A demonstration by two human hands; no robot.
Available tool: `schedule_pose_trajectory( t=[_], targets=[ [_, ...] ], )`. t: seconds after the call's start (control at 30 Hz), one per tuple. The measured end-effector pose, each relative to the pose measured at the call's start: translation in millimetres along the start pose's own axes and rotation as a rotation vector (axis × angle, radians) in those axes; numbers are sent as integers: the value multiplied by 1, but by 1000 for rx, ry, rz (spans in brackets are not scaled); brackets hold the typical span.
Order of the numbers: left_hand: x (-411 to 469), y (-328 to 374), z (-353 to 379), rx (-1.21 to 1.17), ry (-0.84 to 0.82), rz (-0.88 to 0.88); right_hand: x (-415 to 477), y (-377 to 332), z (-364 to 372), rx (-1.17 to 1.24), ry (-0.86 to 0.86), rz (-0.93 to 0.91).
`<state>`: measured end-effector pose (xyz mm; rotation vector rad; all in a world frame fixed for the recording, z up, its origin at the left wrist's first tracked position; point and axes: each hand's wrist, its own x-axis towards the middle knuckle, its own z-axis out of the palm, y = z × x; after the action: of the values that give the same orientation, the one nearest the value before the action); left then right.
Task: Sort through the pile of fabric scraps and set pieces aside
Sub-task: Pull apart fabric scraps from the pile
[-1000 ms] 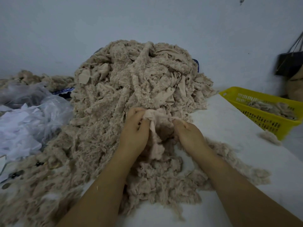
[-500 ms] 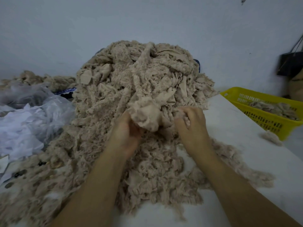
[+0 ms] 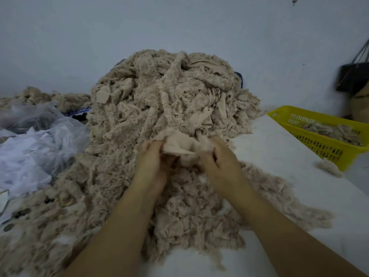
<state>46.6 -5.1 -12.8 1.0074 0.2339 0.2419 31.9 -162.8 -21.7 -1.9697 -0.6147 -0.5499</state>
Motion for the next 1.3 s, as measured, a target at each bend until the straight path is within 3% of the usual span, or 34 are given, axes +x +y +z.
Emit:
schedule_pose_trajectory(
  t=[0.07, 0.13, 0.23, 0.27, 0.33, 0.43, 0.6, 0.8, 0.87, 0.97, 1.03, 1.1, 1.17, 1.3],
  targets=[
    [8, 11, -9, -203, 82, -46, 1, 4, -8, 118, 163, 183],
    [12, 16, -19, -347, 70, -61, 3, 12, -17, 142, 218, 301],
    [4, 17, -18, -407, -71, -121, 4, 20, -16, -50, -11, 402],
    [2, 15, -18, -401, -122, -148, 3, 23, -13, -169, -91, 385],
    [-2, 15, -17, -361, -204, -167, 3, 27, -9, -296, -92, 339],
    [-9, 17, -13, -331, -281, -178, 5, 22, -9, -225, -10, 245],
    [-24, 13, -3, -268, -462, -245, 6, 17, 5, -357, -175, 25],
    [-24, 20, -2, -432, -498, -249, 11, 24, -16, -222, 162, 188],
    [-20, 19, -1, -201, -398, -213, 10, 21, -17, -217, 264, 164],
    [-20, 9, 1, 476, -148, 104, 9, 15, -17, -170, 303, 100],
    [-25, 2, 5, 797, -276, 311, 9, 11, -17, -154, 273, 41],
    [-29, -8, 7, 957, -465, 342, 8, 9, -16, -151, 206, 16],
    [-29, -9, 6, 904, -444, 335, 8, 10, -16, -186, 146, -14],
    [-28, 7, 2, 319, -274, 82, 12, 19, -14, -325, 4, 67]
  ],
)
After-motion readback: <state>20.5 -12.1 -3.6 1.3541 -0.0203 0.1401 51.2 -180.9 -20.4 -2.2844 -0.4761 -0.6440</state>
